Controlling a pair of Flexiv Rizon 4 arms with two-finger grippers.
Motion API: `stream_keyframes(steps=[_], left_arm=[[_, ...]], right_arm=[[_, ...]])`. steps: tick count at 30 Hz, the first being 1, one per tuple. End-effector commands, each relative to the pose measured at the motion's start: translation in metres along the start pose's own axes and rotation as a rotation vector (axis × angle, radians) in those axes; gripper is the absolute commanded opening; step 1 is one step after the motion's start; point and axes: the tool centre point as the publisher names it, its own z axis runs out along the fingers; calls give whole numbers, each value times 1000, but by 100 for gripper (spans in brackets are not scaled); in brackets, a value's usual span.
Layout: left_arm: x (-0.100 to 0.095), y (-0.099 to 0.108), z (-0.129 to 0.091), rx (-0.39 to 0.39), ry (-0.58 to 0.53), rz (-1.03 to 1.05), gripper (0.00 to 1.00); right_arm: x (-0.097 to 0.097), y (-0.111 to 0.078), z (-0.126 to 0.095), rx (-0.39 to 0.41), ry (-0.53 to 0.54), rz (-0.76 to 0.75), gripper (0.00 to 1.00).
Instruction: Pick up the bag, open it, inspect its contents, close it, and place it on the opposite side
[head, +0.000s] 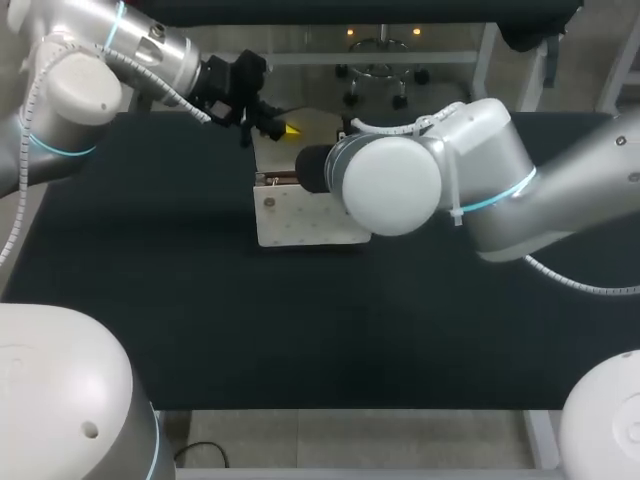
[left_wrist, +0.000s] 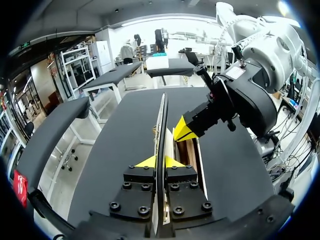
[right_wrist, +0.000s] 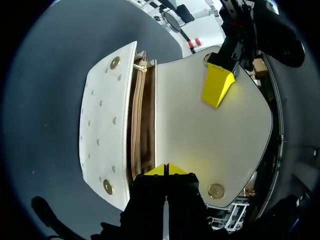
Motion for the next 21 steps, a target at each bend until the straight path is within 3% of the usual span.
stream_keyframes(steps=[1, 21], left_arm=[[3, -1, -1, 4, -10, -2, 0], [-1, 4, -4, 42, -36, -50, 0]], right_arm=[[1, 5, 7, 12, 17, -5, 0], [19, 9, 18, 16, 78, -12, 0]])
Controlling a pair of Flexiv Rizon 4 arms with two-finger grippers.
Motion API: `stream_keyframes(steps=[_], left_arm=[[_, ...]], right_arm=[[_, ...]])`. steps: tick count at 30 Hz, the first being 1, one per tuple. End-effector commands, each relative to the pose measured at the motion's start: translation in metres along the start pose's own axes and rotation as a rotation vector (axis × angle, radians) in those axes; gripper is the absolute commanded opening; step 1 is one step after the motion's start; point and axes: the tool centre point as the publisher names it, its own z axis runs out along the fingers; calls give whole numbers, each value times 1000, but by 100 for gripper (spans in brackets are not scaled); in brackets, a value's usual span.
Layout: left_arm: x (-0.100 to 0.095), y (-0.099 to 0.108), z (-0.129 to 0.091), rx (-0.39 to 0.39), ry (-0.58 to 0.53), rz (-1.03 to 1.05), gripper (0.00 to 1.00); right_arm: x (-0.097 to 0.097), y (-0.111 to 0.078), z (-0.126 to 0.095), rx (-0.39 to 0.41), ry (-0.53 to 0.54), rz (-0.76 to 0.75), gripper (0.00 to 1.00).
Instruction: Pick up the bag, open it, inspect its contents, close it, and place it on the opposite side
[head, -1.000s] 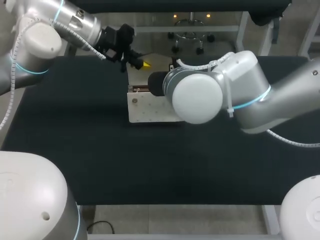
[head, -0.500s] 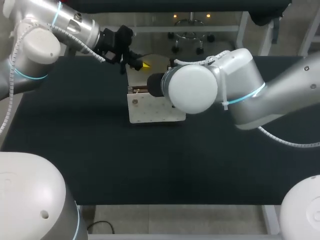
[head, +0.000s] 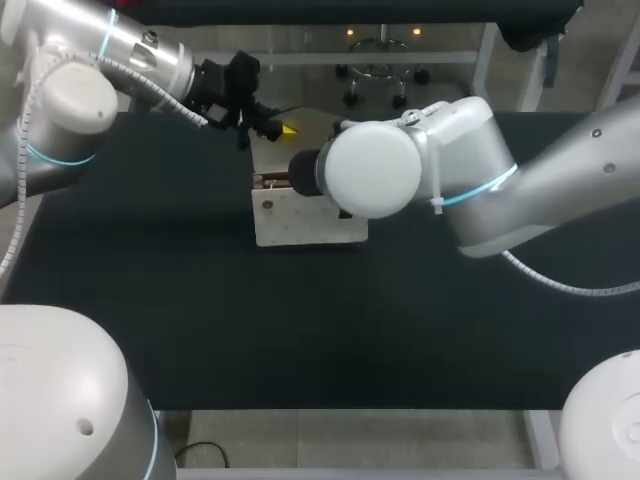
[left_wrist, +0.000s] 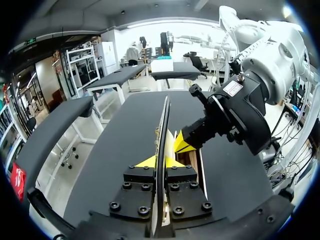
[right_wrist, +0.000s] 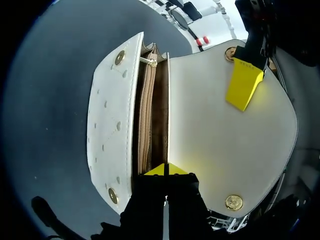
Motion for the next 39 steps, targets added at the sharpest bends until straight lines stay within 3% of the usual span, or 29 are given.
stream_keyframes(steps=[1, 18, 39], left_arm=[[1, 0, -1, 13, -13, -11, 0], [-2, 0, 4, -1, -21, -17, 0], [4, -1, 2, 40, 26, -28, 0]], right_arm=[[3, 1, 0, 0, 4, -1, 0], [4, 5, -6, -6, -16, -2, 0], [15, 4, 17, 14, 53, 3, 0]])
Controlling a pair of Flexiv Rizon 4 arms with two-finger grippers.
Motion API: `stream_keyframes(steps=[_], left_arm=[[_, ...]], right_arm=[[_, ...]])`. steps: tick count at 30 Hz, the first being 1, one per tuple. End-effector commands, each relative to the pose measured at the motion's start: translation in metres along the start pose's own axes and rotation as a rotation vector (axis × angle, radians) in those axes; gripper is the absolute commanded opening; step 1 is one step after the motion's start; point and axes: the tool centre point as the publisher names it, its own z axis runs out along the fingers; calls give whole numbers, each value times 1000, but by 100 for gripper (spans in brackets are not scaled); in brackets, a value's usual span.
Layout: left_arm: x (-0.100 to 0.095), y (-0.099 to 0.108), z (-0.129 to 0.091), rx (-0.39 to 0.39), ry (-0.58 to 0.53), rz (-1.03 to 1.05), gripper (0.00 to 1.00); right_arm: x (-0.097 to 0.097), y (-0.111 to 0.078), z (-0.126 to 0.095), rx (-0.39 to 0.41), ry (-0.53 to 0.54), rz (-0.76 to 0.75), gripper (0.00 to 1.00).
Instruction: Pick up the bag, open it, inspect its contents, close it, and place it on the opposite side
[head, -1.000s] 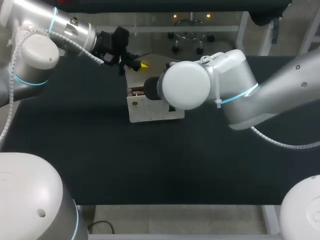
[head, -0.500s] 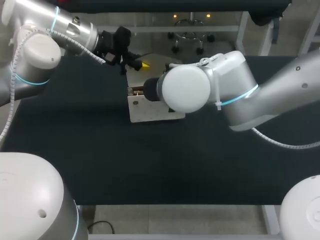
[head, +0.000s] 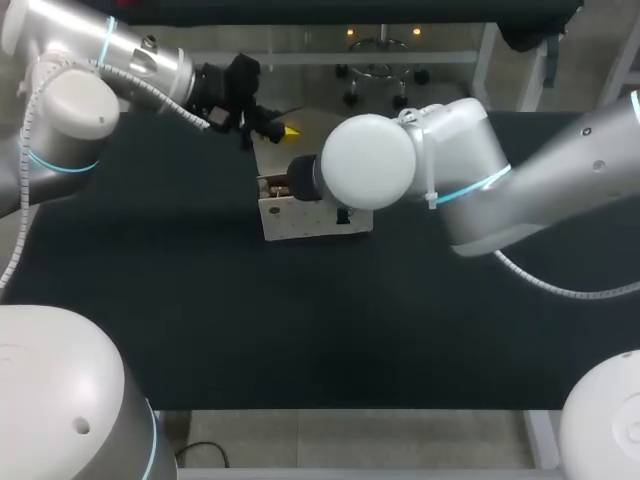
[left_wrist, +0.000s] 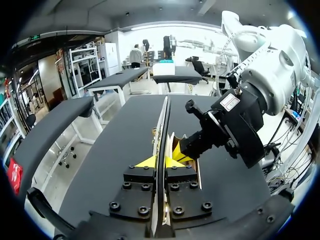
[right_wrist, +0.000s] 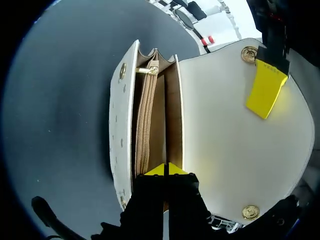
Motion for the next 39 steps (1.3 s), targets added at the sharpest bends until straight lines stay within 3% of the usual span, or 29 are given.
stream_keyframes(steps=[1, 9, 14, 23, 36, 39], left_arm=[[-1, 0, -2, 7, 19, 1, 0], [0, -1, -7, 32, 12, -5, 0], [0, 2, -6, 46, 64, -30, 0], [3, 3, -2, 70, 145, -46, 0], [5, 4, -2, 79, 172, -58, 0], [5, 3, -3, 63, 168, -55, 0]], right_arm=[[1, 2, 5, 12, -2, 6, 0], [9, 0, 13, 25, 43, -7, 0], [16, -2, 15, 20, 64, 5, 0], [7, 1, 12, 10, 33, 0, 0], [25, 2, 15, 15, 119, -4, 0], [26, 0, 14, 25, 127, 0, 6]])
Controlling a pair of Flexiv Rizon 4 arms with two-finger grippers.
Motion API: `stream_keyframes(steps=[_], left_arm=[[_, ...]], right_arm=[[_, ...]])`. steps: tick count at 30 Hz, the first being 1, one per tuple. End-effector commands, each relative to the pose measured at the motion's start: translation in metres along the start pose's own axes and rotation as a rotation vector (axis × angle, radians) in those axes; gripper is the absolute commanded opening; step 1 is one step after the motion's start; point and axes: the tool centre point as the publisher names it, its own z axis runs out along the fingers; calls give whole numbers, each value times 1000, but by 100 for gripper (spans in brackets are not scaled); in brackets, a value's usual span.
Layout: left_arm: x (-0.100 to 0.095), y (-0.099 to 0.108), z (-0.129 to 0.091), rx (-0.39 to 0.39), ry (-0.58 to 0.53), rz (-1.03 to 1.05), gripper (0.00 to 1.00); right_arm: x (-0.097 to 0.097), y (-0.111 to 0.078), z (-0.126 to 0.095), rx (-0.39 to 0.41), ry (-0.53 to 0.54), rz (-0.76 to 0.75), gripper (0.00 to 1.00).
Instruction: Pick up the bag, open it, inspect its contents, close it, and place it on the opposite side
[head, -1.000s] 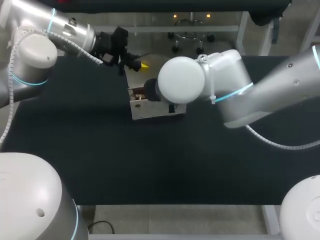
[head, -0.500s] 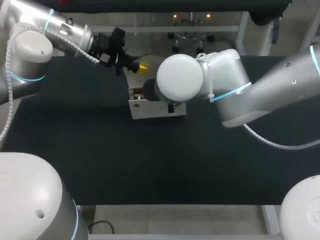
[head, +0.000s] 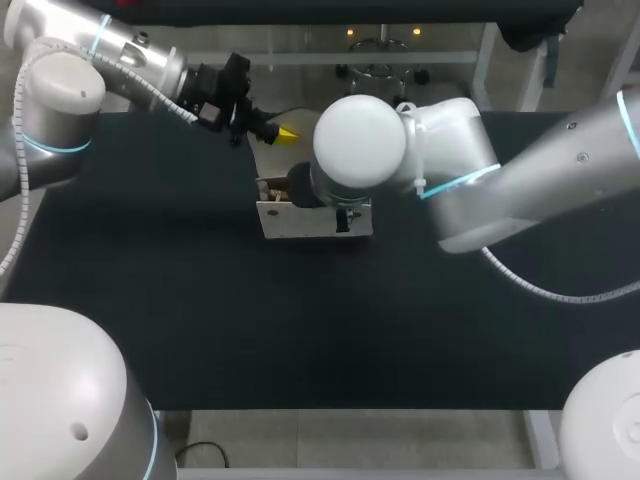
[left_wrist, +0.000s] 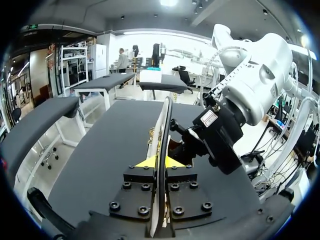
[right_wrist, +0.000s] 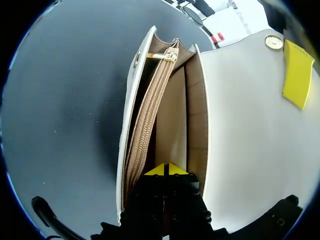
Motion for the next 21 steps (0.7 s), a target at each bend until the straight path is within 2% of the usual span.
stream_keyframes(steps=[1, 4, 6, 8, 11, 21], left_arm=[[-2, -3, -2, -14, 3, 5, 0], [1, -8, -3, -26, -3, 23, 0], [3, -12, -4, -31, -7, 33, 0], [5, -14, -4, -34, -7, 40, 0], [6, -16, -4, -38, -6, 46, 0], [-1, -8, 3, -47, 31, 0, 0]], right_arm=[[0, 0, -2, 13, 9, -1, 10], [0, 0, -2, 19, 20, -4, 23], [0, 0, -1, 22, 27, -6, 38], [1, 1, 0, 24, 34, -7, 46], [1, 1, 1, 24, 42, -7, 50], [1, -1, 6, 11, 62, 4, 49]])
